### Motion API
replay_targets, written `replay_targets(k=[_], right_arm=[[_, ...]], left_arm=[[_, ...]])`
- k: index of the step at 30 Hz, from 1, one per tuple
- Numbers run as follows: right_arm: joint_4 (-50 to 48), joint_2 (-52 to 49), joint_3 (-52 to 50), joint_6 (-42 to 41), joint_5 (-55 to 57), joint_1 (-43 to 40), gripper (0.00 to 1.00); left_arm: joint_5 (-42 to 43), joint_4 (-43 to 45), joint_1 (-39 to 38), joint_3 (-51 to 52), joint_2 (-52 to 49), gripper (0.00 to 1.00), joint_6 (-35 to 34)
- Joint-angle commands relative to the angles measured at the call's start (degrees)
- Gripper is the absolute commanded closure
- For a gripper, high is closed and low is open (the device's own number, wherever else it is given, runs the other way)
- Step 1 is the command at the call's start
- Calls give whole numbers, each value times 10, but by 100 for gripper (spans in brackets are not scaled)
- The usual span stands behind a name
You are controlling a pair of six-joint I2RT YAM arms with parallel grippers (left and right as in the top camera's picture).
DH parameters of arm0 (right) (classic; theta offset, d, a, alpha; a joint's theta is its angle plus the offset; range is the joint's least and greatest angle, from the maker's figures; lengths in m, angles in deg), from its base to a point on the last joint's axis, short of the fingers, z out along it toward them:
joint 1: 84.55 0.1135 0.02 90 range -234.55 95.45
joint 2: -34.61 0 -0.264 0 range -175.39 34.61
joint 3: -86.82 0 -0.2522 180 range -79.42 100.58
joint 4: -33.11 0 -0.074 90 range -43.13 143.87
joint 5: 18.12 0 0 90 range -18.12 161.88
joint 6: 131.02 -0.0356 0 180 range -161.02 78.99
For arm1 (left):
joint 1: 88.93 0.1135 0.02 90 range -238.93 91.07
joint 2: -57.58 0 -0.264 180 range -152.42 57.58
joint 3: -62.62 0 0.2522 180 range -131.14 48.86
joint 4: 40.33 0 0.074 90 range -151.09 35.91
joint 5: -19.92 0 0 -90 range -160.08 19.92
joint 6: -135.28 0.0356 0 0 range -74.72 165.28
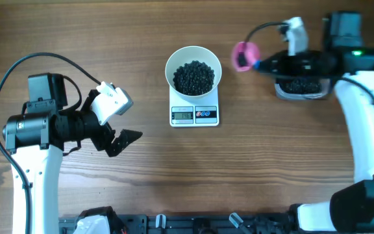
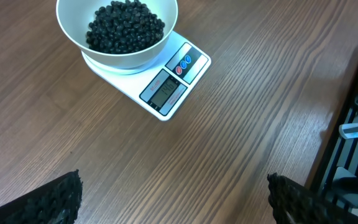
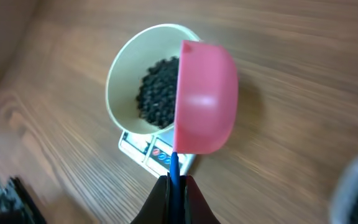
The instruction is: Scoop item into bowl and weigh 150g on scale
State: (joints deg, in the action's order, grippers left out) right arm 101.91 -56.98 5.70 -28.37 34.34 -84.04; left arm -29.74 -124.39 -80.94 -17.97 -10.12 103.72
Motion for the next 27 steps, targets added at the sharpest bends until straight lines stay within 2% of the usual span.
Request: replay_targets(k=[1,9,15,17,18,20,21,22,23,25,27], right_arm=[[-19,7,5,-8,66,58,96],[-110,6,5,-14,117,140,96],[-126,4,5,-22,144,167,96],[-106,2,5,22,188,177,96],[-115,3,5,20,217,176,96],[-143,3,5,-18,201,178,96],[-139,1,5,0,191,182,96],[-133,1,5,41,229,188,96],[-147,1,5,17,246,188,96],[-153,-1,5,0,194,188,96],[-137,-1,5,34,208,188,96]], left_arm=[[0,0,0,-5,6,0,12],[0,0,0,-5,6,0,12],[0,0,0,-5,6,0,12],[0,0,0,-5,6,0,12],[0,0,0,-5,6,0,12],[0,0,0,-5,6,0,12],[0,0,0,-5,6,0,12],[0,0,0,-5,6,0,12],[0,0,0,-5,6,0,12],[0,0,0,-5,6,0,12],[0,0,0,-5,6,0,12]])
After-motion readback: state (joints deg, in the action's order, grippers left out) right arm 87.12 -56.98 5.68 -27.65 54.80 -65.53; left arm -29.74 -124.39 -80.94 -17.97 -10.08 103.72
